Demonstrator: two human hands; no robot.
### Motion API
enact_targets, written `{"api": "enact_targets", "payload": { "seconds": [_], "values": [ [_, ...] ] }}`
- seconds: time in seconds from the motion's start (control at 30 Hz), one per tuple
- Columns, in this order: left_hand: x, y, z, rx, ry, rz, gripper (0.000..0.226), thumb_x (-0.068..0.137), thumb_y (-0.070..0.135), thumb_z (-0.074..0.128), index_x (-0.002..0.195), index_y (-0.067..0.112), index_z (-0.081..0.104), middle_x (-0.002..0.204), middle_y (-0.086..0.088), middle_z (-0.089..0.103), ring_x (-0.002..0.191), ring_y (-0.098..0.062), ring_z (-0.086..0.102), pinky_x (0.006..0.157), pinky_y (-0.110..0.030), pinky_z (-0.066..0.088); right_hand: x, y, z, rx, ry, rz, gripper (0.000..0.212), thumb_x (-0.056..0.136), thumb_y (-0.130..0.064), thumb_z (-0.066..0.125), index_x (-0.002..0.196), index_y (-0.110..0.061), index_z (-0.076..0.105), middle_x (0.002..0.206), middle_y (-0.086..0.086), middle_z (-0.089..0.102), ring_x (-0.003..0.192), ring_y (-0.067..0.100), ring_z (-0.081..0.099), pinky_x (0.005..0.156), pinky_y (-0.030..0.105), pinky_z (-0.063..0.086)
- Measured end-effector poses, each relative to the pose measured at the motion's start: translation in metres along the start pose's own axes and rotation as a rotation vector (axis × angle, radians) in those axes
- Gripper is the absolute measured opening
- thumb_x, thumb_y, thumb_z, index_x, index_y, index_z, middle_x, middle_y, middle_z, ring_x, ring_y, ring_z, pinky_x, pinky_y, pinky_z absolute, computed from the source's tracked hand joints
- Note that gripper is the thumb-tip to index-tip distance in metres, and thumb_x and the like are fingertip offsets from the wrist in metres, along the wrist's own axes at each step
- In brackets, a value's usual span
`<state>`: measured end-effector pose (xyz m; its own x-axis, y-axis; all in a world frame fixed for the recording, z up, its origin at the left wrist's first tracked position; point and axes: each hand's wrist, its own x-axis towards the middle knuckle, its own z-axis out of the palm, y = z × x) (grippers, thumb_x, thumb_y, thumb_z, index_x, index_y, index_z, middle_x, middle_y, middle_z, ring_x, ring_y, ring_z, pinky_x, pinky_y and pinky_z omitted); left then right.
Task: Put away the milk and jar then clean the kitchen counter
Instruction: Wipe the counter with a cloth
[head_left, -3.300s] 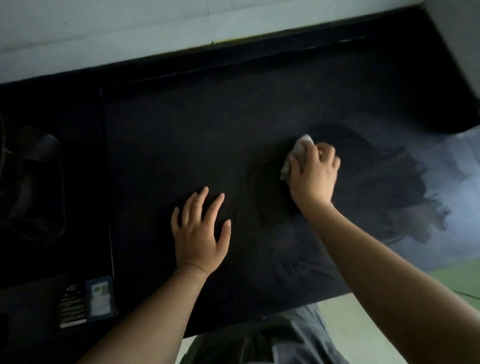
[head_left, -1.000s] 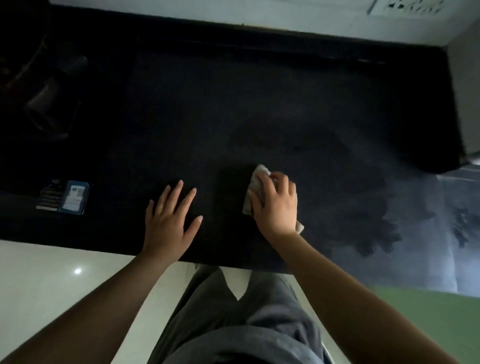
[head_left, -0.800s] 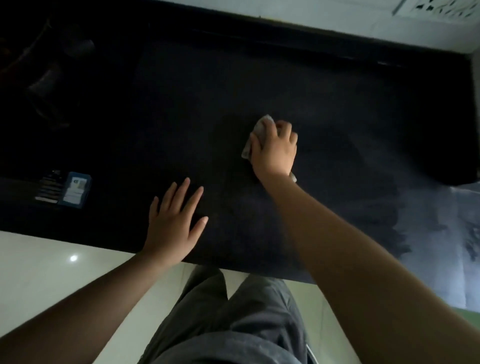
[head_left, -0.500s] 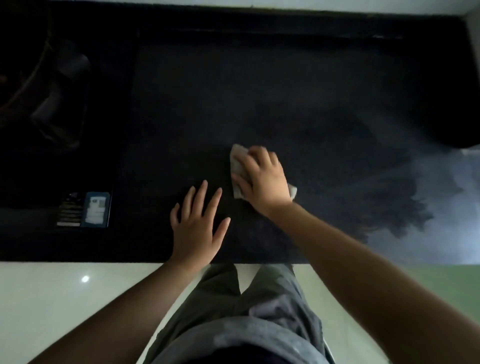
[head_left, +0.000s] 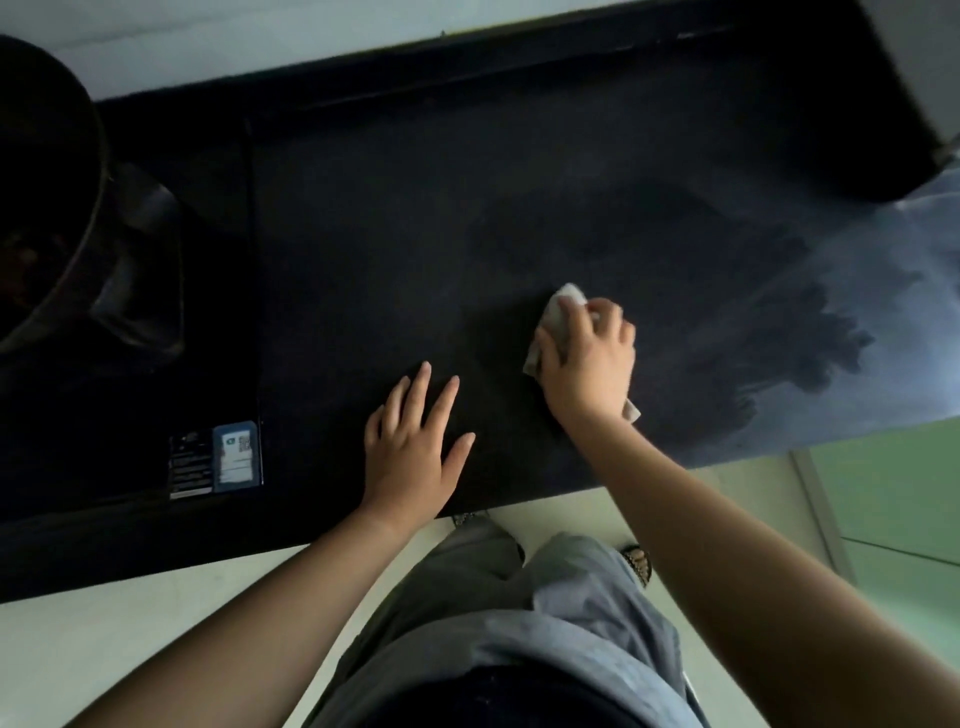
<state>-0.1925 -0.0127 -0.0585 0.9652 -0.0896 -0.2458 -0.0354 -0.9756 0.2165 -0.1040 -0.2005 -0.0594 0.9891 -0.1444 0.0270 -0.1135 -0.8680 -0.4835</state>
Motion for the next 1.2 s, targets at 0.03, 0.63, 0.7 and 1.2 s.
{"api": "enact_targets", "payload": {
  "seconds": [0.03, 0.63, 0.7, 1.2],
  "values": [
    [0.0, 0.0, 0.0, -0.001, -0.004, 0.004, 0.06, 0.092, 0.047, 0.043, 0.146, 0.024, 0.03, 0.157, -0.009, 0.02, 0.141, -0.031, 0.023, 0.105, -0.05, 0.028, -0.011, -0.004, 0.001, 0.001, -0.045, -0.089, 0.042, 0.088, -0.035, 0.054, 0.126, -0.022, 0.046, 0.128, 0.013, 0.044, 0.109, 0.034, 0.041, 0.086, 0.044, 0.04],
    [-0.061, 0.158, -0.017, -0.304, 0.027, 0.014, 0.047, 0.093, 0.04, 0.045, 0.134, 0.018, 0.047, 0.137, -0.002, 0.05, 0.124, -0.022, 0.047, 0.096, -0.038, 0.041, -0.114, 0.177, -0.155, 0.274, 0.075, 0.142, 0.037, 0.087, -0.029, 0.06, 0.123, -0.021, 0.054, 0.114, 0.007, 0.052, 0.102, 0.023, 0.049, 0.084, 0.024, 0.034],
    [-0.068, 0.202, -0.01, -0.405, 0.024, 0.06, 0.044, 0.093, 0.039, 0.046, 0.133, 0.02, 0.048, 0.136, 0.0, 0.05, 0.124, -0.02, 0.047, 0.097, -0.034, 0.04, -0.144, 0.207, -0.182, 0.337, 0.112, 0.221, 0.035, 0.087, -0.031, 0.059, 0.121, -0.025, 0.055, 0.112, 0.002, 0.053, 0.102, 0.016, 0.05, 0.087, 0.021, 0.035],
    [-0.084, 0.423, 0.021, -0.527, -0.32, 0.48, 0.028, 0.092, 0.033, 0.05, 0.119, 0.031, 0.057, 0.116, 0.014, 0.06, 0.11, 0.0, 0.053, 0.081, 0.002, 0.032, -0.294, 0.36, -0.301, 0.516, 0.415, 0.651, 0.022, 0.088, -0.03, 0.057, 0.109, -0.034, 0.058, 0.106, -0.009, 0.057, 0.102, -0.003, 0.052, 0.083, 0.003, 0.033]
  ]
}}
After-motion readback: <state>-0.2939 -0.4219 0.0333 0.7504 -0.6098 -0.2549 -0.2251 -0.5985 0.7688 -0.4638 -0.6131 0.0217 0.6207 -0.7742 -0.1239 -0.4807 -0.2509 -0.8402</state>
